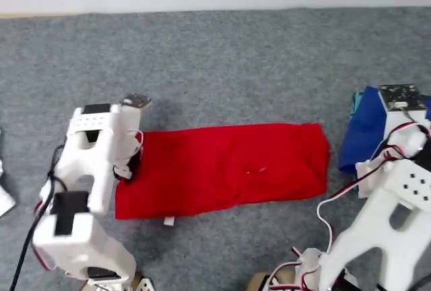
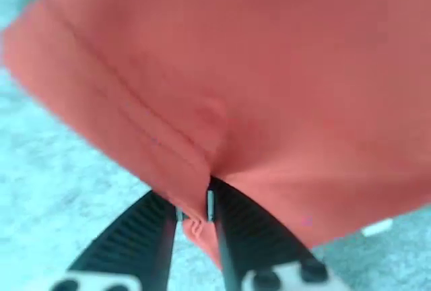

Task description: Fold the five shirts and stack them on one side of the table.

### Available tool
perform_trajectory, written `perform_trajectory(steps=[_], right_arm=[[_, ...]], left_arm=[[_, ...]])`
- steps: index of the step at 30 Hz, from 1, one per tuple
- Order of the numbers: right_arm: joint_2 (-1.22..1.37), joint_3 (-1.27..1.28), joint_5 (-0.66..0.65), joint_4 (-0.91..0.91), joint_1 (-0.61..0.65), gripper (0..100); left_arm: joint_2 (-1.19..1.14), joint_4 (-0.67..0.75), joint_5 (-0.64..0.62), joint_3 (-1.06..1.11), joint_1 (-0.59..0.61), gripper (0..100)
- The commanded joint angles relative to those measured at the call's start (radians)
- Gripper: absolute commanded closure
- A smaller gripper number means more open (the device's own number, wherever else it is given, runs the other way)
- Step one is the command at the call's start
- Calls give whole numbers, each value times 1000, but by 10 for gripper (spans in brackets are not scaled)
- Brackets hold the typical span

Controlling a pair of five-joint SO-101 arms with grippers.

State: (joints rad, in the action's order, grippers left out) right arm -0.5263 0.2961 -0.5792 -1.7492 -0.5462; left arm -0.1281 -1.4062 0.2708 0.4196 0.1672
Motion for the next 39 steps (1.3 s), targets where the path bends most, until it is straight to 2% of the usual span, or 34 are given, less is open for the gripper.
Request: perform_trajectory(steps=[1,6,13,18,22,25,28,36,39], right_arm=[[-31,-11,-9,-41,-10,989],[-31,-11,-9,-39,-10,989],[-31,-9,-9,-39,-8,989],[-31,-5,-9,-39,-7,989],[-31,-5,-9,-39,-5,989],[-31,-5,-9,-39,-5,989],[-31,-3,-9,-39,-5,989],[-44,68,-9,-41,-22,989],[-88,100,-11,-38,-56,989]], left_arm=[[181,-68,-8,-4,72,998],[316,-137,94,-5,213,998],[333,-158,196,-5,440,998],[342,-164,212,-5,459,998],[342,-224,201,-67,390,998],[342,-299,140,-166,301,998],[342,-345,75,-275,180,998],[287,-347,-144,-461,-219,998],[218,-347,-210,-542,-333,998]])
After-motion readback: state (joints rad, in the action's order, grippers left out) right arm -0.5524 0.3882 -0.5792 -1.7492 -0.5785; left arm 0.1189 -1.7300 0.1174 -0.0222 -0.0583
